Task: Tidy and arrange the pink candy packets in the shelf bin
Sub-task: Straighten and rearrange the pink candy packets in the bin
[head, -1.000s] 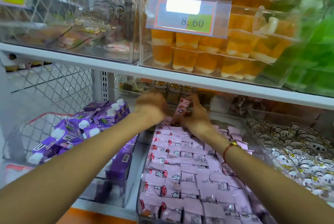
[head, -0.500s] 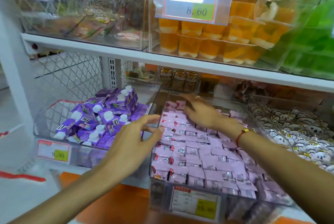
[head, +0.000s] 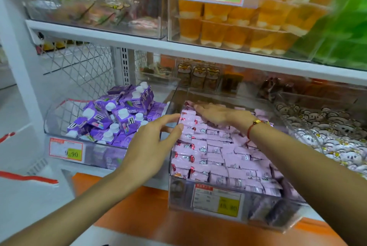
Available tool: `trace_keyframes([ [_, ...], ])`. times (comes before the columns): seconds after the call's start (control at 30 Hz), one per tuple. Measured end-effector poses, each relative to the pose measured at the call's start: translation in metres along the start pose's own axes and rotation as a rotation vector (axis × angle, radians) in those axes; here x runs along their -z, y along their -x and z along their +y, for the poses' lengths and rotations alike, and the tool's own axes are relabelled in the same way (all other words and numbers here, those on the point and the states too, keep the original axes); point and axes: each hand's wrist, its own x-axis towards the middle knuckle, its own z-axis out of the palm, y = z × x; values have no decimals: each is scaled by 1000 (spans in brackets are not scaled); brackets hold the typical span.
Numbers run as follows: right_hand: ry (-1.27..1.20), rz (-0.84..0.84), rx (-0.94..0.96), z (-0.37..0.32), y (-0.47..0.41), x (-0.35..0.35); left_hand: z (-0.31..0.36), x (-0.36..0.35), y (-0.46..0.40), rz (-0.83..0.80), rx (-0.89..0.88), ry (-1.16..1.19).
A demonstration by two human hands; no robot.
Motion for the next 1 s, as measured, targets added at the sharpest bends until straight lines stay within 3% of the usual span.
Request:
trace_keyframes([
  [0.07,-99,90,57,-7,20,4,2,-1,5,36,-42,-40],
  [0.17,-119,247,196,-13,73,-3,13,2,16,65,-352,-167],
  [0.3,-56,337,341,-12,168,-33,27,5,25,-211,-713,-358],
  [0.4,69,302,293,-9,207,-47,29,1,28,-385,-630,-446],
  [0.47,126,232,254,-6,212,-51,27,-2,28,-413,-581,-464],
  [0.67,133,170,217,-3,211,-57,37,-12,28,-355,-437,-510],
  [0.83,48,202,232,0,207,-59,41,-16,29,-349,-292,-371],
  [1.0,5,307,260,-1,203,-52,41,-20,33,-268,-315,-358],
])
